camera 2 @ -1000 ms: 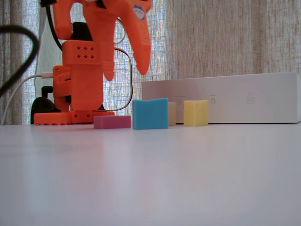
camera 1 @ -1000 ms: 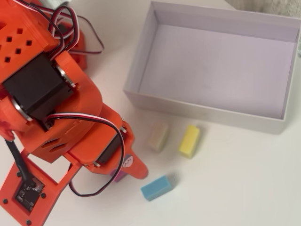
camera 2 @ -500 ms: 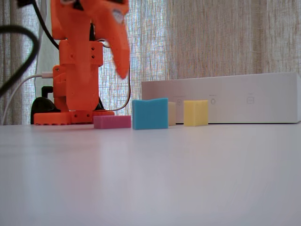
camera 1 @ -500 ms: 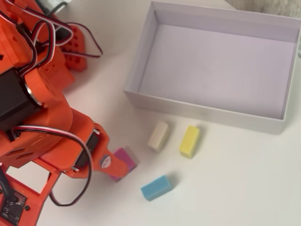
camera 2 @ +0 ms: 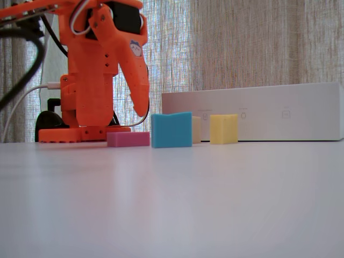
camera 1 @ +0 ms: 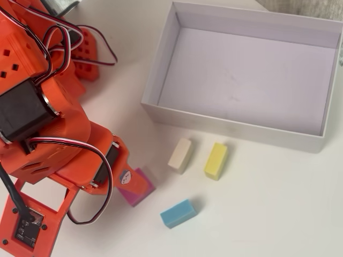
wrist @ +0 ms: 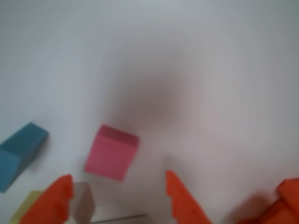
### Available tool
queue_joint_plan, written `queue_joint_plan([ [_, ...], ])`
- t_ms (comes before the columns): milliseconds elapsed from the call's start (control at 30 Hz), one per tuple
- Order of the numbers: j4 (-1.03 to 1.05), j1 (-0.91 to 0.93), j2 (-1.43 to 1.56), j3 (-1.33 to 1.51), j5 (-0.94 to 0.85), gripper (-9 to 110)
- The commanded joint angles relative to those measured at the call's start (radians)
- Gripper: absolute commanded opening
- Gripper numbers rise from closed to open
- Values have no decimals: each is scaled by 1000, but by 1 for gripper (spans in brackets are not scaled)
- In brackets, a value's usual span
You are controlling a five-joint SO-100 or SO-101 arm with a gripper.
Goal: Grasp the pink cuboid and put it in the bin.
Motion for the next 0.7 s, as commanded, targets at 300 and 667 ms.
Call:
queue_joint_plan([
  [300, -110, -26, 12, 51, 12, 25],
  [667, -163, -40, -46, 52, 28, 24],
])
